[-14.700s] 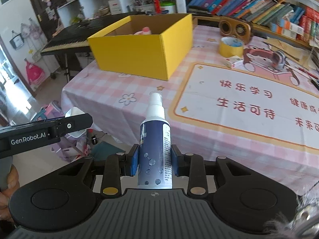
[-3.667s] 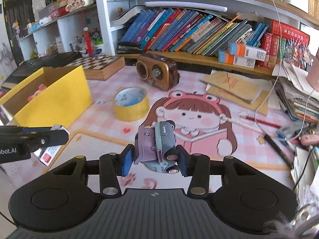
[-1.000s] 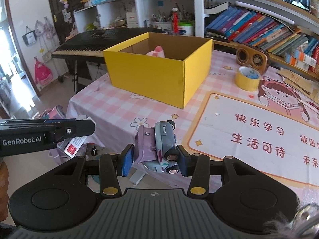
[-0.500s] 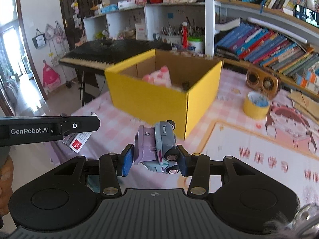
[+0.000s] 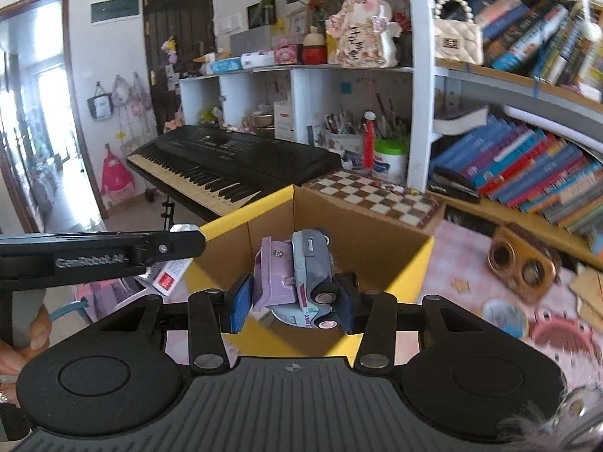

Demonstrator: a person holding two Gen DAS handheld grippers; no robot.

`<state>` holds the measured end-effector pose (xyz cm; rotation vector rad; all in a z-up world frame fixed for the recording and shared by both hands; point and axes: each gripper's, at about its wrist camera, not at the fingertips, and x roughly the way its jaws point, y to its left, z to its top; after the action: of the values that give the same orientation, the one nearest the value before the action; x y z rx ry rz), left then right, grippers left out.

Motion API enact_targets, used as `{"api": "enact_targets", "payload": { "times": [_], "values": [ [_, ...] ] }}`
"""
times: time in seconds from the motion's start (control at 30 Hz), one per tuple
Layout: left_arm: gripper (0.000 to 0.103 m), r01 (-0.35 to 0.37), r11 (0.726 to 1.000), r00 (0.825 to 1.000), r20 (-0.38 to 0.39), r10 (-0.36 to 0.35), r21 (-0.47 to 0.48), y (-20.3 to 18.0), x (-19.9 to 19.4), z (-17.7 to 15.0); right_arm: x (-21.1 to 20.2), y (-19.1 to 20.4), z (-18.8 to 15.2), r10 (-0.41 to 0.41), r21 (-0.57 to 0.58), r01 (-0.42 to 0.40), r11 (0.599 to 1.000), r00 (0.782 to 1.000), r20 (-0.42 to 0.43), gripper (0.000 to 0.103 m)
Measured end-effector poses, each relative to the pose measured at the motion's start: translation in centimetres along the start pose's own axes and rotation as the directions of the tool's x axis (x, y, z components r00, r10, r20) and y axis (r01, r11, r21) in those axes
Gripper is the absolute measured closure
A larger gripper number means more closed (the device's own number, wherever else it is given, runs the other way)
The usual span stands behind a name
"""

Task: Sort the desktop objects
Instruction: 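Lower the small box and toy car into the yellow box and open both tools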

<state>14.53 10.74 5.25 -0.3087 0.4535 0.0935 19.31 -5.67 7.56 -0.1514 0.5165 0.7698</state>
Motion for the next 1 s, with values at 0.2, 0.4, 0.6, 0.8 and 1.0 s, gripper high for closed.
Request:
{"api": "enact_targets", "payload": {
  "times": [0.2, 0.4, 0.6, 0.8, 1.0],
  "values": [
    [0.075, -0.055, 0.997, 0.997, -0.054, 0.058, 0.057, -0.7, 4.3, 0.3, 4.1, -1.6, 0.6, 0.024, -0.078, -0.027, 0.997, 0.999, -0.04, 0.061],
    [0.075, -0.086, 0.991, 0.989, -0.107, 0.097, 0.105, -1.1, 7.6, 0.0, 8.0, -2.6, 0.1, 0.042, -0.174, -0.067, 0.983, 0.989, -0.14, 0.061],
    [0.075, -0.103, 0.984, 0.973, -0.189, 0.131, 0.147, -1.3, 10.2, -0.9, 10.8, -2.3, -1.1, 0.066, -0.261, -0.136, 0.956, 0.964, -0.259, 0.06],
    [0.075, -0.116, 0.977, 0.963, -0.222, 0.155, 0.178, -1.6, 11.5, -1.3, 12.0, -3.1, -0.9, 0.139, -0.227, -0.216, 0.95, 0.94, -0.312, 0.06],
    [0.075, -0.109, 0.976, 0.955, -0.253, 0.156, 0.187, -1.6, 12.6, -1.3, 12.3, -3.3, -0.8, 0.182, -0.207, -0.261, 0.943, 0.925, -0.333, 0.061]
  ]
}}
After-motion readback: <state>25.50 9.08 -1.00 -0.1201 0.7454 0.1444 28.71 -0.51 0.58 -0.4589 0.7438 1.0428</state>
